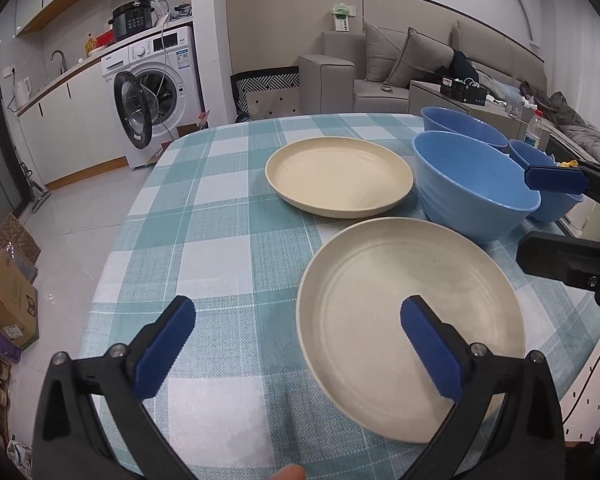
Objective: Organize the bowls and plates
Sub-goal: 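Pull both tools back from the stacked plates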
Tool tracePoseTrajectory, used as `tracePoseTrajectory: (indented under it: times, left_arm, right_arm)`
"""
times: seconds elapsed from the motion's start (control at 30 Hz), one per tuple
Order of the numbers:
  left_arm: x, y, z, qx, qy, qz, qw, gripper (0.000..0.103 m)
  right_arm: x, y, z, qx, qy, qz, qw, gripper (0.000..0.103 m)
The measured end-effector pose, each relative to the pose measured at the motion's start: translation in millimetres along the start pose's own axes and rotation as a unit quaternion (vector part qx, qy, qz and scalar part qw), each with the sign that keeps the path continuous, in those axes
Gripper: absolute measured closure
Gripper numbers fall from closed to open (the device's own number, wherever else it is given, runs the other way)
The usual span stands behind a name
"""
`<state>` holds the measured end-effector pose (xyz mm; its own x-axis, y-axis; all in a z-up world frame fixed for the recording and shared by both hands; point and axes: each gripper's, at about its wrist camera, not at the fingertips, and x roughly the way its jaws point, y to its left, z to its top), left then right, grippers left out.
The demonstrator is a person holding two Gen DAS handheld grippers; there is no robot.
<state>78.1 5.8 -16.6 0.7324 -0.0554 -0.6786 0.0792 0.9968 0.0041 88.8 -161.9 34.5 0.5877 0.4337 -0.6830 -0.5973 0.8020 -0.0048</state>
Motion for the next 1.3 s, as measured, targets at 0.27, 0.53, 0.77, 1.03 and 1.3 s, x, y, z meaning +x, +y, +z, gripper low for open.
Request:
tracePoseTrajectory:
  times: [0.27, 0.53, 0.77, 1.03, 1.3]
  left_arm:
    - [2.5, 8.6, 11.0, -0.014, -0.006, 0.001, 0.9999, 0.0]
    - [4.4, 17.2, 24.1, -0.025, -0.01, -0.009, 0.9996, 0.0]
    - [8.1, 21.6, 34.2, -0.026, -0.011, -0.005, 0.9996, 0.0]
    - [10.5, 26.7, 46.6, -0.033, -0.019, -0.003, 0.9993, 0.0]
    - [15.5, 28.0, 59.1, -0.034, -0.026, 0.001, 0.9991, 0.0]
  right_arm:
    - [-2.8, -2.9, 14.4, -0.006, -0.004, -0.001, 1.0, 0.001]
    - [-7.1, -6.3, 36.5, -0.004, -0.02, 0.004, 1.0, 0.001]
    - [-8.4, -13.0, 56.7, 0.002, -0.028, 0.001, 1.0, 0.001]
    - [-8.8, -21.6, 75.4, 0.006, -0.035, -0.001, 0.999, 0.001]
    - [-1.8, -30.4, 87.8, 0.011, -0.026, -0.005, 1.0, 0.001]
